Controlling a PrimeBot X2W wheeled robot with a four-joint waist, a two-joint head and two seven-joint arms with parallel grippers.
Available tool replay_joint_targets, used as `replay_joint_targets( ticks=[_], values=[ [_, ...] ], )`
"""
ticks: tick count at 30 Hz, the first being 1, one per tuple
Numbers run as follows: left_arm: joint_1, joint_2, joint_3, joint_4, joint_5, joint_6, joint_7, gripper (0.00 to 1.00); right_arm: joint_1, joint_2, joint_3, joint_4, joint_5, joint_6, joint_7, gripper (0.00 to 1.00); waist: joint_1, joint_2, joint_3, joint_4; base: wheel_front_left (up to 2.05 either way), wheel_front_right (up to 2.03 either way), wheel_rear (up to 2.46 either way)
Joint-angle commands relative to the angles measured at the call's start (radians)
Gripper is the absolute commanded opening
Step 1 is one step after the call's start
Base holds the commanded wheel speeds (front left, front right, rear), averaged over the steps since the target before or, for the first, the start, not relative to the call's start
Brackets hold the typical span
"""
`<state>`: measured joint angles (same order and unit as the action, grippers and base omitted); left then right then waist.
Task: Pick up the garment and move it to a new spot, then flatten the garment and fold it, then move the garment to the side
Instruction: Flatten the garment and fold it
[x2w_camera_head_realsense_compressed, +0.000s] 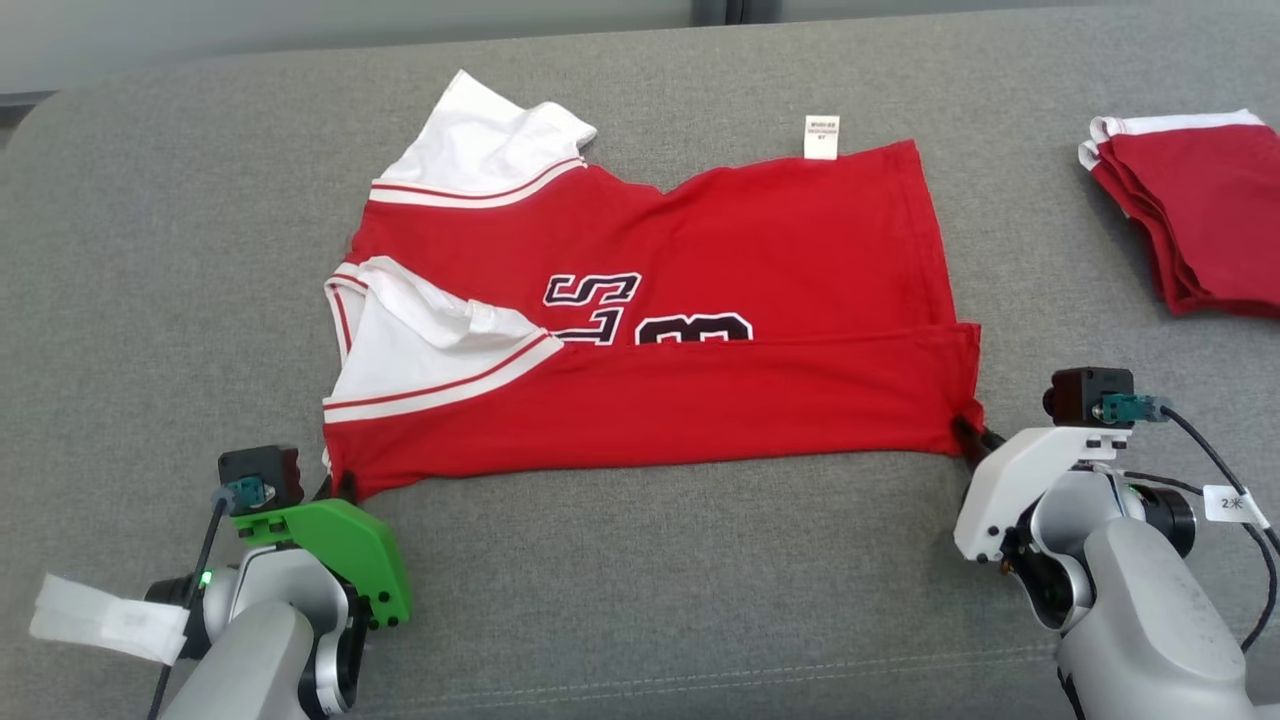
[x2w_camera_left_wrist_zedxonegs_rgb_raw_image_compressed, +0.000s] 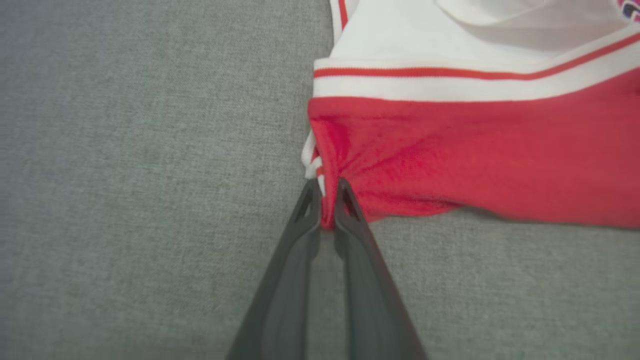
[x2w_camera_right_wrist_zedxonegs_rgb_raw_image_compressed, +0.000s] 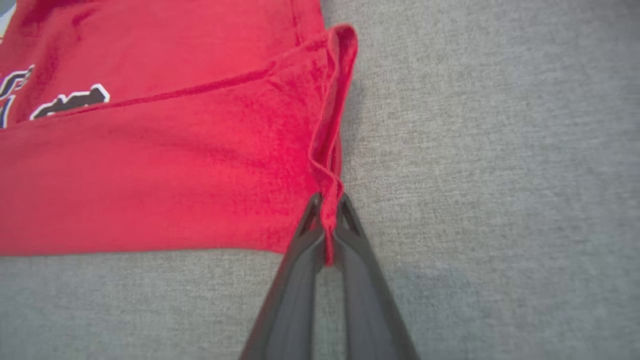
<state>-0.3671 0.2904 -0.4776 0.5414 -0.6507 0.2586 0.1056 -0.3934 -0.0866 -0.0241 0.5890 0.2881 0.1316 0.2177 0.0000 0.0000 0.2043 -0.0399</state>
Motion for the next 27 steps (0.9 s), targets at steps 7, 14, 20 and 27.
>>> replay_joint_targets(
  ticks=[7,14,20,27],
  values=[
    [0.116,0.019,0.006,-0.065,-0.023,0.031,0.008,0.0,0.108,-0.039,-0.05,-0.084,0.004,-0.002,0.066,0.0,0.0,0.0,-0.067,-0.001,0.0,0.0,0.0],
    [0.231,0.009,-0.005,-0.162,-0.039,0.076,0.015,0.0,0.176,-0.026,-0.097,-0.144,-0.015,-0.002,0.115,0.0,0.0,0.0,-0.098,-0.002,0.0,0.0,0.0],
    [0.291,0.001,-0.015,-0.213,-0.048,0.1,0.025,0.0,0.224,-0.005,-0.127,-0.174,-0.031,-0.002,0.149,0.0,0.0,0.0,-0.115,0.009,0.0,0.0,0.0],
    [0.332,0.008,-0.02,-0.248,-0.046,0.124,0.025,0.0,0.29,0.013,-0.151,-0.234,-0.031,-0.002,0.182,0.0,0.0,0.0,-0.132,0.018,0.0,0.0,0.0]
  ],
)
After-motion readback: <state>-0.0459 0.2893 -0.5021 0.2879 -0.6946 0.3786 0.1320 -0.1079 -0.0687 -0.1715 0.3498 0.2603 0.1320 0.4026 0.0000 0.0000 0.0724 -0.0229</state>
